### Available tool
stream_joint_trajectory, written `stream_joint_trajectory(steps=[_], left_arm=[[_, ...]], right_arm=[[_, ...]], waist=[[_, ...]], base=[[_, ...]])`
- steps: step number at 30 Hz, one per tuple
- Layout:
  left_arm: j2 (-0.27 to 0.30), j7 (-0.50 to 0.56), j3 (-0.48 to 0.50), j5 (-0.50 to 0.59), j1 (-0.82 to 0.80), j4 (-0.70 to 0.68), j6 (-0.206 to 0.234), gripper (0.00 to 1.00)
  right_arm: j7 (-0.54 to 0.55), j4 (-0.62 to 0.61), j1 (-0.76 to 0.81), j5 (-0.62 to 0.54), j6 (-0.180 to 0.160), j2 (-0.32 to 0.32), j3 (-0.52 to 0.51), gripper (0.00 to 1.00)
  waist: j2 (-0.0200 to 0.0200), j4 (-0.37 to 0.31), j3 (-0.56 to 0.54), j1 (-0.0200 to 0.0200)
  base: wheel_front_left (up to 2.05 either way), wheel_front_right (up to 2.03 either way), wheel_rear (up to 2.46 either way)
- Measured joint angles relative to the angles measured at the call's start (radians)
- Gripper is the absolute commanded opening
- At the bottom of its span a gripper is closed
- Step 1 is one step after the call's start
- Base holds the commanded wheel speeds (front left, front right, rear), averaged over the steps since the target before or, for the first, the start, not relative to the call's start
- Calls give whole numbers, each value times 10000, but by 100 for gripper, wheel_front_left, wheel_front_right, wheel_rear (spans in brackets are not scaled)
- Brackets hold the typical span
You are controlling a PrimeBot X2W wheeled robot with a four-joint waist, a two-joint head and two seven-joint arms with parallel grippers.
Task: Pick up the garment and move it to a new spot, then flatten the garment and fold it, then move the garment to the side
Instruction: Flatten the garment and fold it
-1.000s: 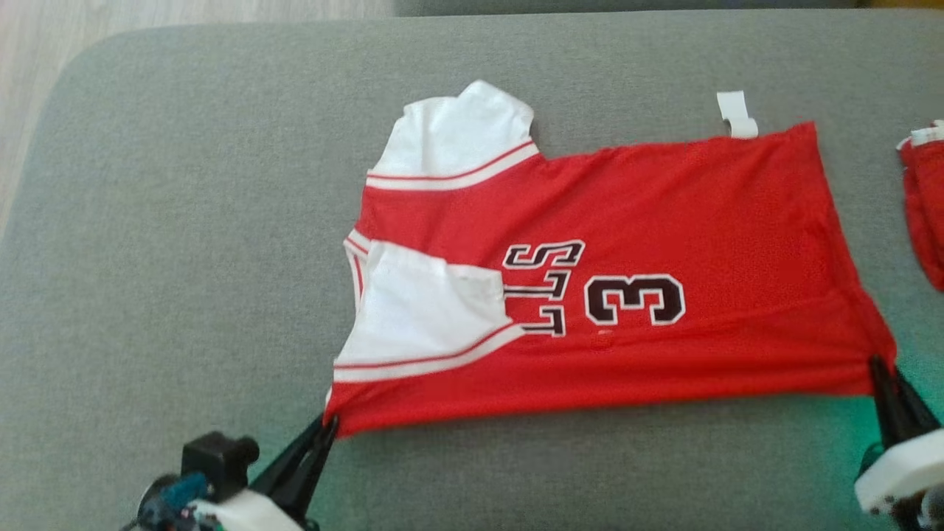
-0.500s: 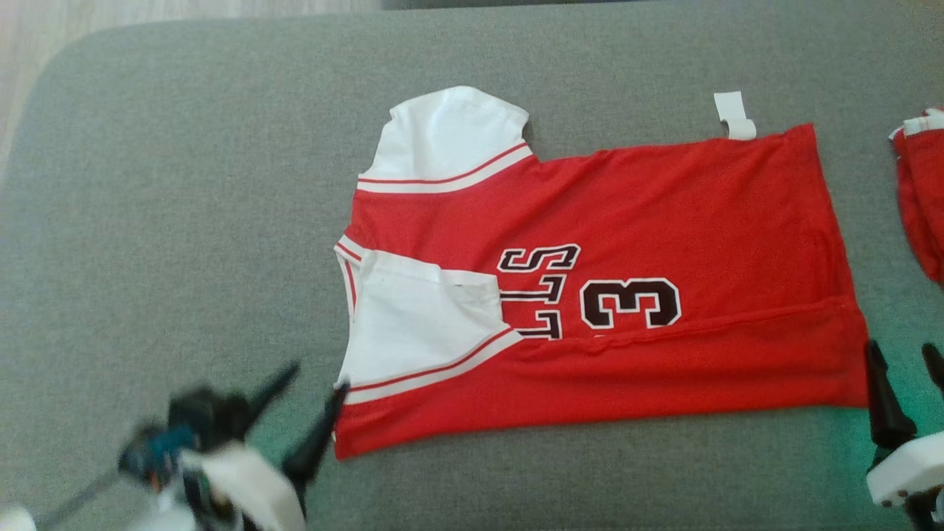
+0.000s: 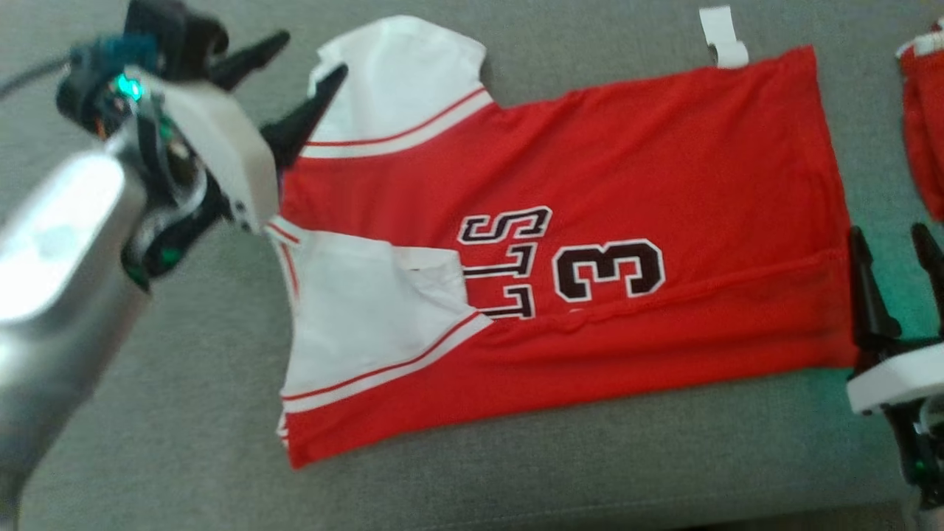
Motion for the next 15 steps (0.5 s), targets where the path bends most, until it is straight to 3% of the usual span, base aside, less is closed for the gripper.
stream_joint_trajectory(steps=[6,13,14,15], left_arm=[[-167,606,-688,-174,-1505,1908,-48,100],[-138,999,-1342,-986,-1732,3039,-84,100],[-69,867,-1457,-1035,-1835,3010,-82,71],[12,688,-1682,-1028,-1984,2941,-82,23]], right_arm=[[-19,98,-350,2,-2,2,270,100],[-194,236,-537,17,-2,-8,336,100],[-196,242,-545,17,-2,0,337,100],[-196,267,-545,17,0,0,328,100]], waist=[[0,-585,707,0],[0,-1026,1197,-1],[0,-1049,1240,-2],[0,-1057,1278,-2]], base=[[0,0,0],[0,0,0],[0,0,0],[0,0,0]])
